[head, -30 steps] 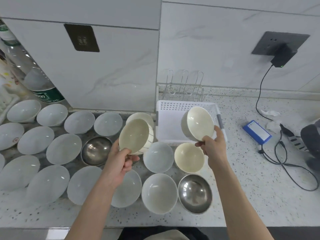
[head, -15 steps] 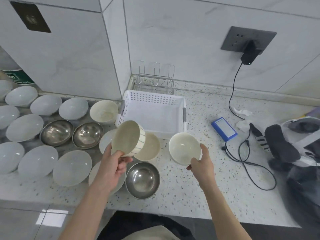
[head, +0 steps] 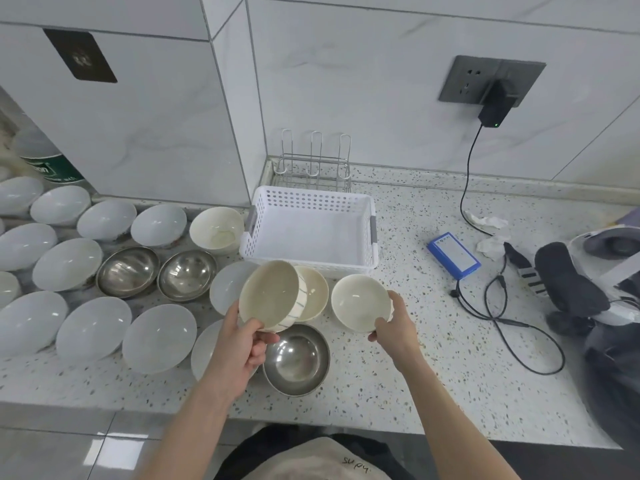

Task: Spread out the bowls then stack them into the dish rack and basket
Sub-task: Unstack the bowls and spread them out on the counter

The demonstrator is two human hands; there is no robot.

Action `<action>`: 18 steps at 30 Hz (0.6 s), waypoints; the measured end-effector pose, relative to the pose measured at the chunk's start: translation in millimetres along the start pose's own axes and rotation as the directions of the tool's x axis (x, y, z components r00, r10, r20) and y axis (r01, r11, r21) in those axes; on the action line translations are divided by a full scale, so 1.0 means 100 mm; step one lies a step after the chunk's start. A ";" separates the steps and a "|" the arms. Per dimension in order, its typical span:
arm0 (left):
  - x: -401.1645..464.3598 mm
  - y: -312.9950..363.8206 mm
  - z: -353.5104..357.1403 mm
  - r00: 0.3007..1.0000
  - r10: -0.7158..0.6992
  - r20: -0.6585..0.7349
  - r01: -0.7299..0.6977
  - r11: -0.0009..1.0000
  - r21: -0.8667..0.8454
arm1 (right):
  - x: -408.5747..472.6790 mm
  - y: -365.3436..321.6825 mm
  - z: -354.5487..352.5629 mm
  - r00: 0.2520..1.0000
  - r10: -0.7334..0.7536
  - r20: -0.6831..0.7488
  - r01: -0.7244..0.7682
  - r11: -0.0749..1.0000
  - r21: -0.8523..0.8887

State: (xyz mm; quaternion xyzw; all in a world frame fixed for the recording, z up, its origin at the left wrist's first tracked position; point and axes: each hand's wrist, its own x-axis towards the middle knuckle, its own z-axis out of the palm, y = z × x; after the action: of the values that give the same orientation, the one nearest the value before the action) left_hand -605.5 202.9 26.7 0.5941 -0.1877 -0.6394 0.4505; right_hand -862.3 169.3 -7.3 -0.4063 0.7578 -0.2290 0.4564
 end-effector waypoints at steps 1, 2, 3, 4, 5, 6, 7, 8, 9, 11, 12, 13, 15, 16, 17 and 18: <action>0.00 -0.01 -0.02 1.000 -0.006 0.003 0.006 1.000 0.003 | 0.01 -0.01 0.01 1.000 -0.002 -0.003 0.002 1.000 -0.002; 0.00 -0.02 -0.03 1.000 -0.011 0.004 0.011 1.000 0.004 | 0.02 -0.01 0.01 1.000 -0.006 -0.005 0.006 1.000 -0.007; 0.00 -0.03 -0.04 1.000 -0.014 0.005 0.014 1.000 0.006 | 0.02 -0.02 0.02 1.000 -0.011 -0.004 0.011 1.000 -0.012; 0.00 -0.03 -0.05 1.000 -0.016 0.006 0.016 1.000 0.007 | 0.03 -0.02 0.03 1.000 -0.015 -0.003 0.015 1.000 -0.014; 0.00 -0.04 -0.06 1.000 -0.017 0.007 0.017 1.000 0.008 | 0.03 -0.02 0.04 1.000 -0.016 -0.001 0.016 1.000 -0.011; 0.00 -0.05 -0.06 1.000 -0.019 0.006 0.019 1.000 0.010 | 0.04 -0.02 0.05 1.000 -0.014 -0.001 0.014 1.000 -0.004; 0.00 -0.05 -0.06 1.000 -0.022 0.002 0.022 1.000 0.014 | 0.04 -0.01 0.05 1.000 -0.013 -0.004 0.013 1.000 0.004; 0.00 -0.06 -0.06 1.000 -0.025 -0.001 0.025 1.000 0.019 | 0.04 -0.01 0.06 1.000 -0.011 -0.007 0.011 1.000 0.009; 0.00 -0.06 -0.05 1.000 -0.025 -0.003 0.026 0.999 0.028 | 0.05 0.00 0.06 1.000 -0.009 -0.010 0.009 1.000 0.016; -0.02 -0.07 -0.04 1.000 -0.019 0.003 0.018 0.998 0.055 | 0.06 0.02 0.07 1.000 0.000 -0.015 0.000 0.999 0.040; -0.03 -0.07 -0.03 1.000 -0.013 0.007 0.013 0.998 0.069 | 0.07 0.03 0.07 1.000 0.004 -0.015 -0.003 0.999 0.052; -0.04 -0.07 -0.02 1.000 -0.008 0.012 0.007 0.996 0.085 | 0.08 0.04 0.07 1.000 0.007 -0.014 -0.006 0.998 0.062; -0.06 -0.07 0.00 1.000 0.000 0.024 -0.003 0.992 0.125 | 0.09 0.05 0.07 1.000 0.009 -0.010 -0.008 0.997 0.082; -0.07 -0.06 0.01 0.999 0.001 0.032 -0.006 0.989 0.147 | 0.09 0.06 0.07 1.000 0.008 -0.006 -0.007 0.995 0.095; -0.08 -0.06 0.02 0.999 0.001 0.042 -0.008 0.986 0.168 | 0.09 0.07 0.06 1.000 0.007 -0.001 -0.007 0.994 0.110; -0.09 -0.06 0.03 0.999 0.002 0.051 -0.011 0.983 0.185 | 0.09 0.08 0.06 1.000 0.006 0.004 -0.007 0.992 0.123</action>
State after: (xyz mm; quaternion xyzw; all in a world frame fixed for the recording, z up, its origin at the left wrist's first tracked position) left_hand -611.6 212.4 28.1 0.6163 -0.2596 -0.6326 0.3907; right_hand -862.4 166.1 -20.5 -0.3753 0.7426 -0.2731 0.4828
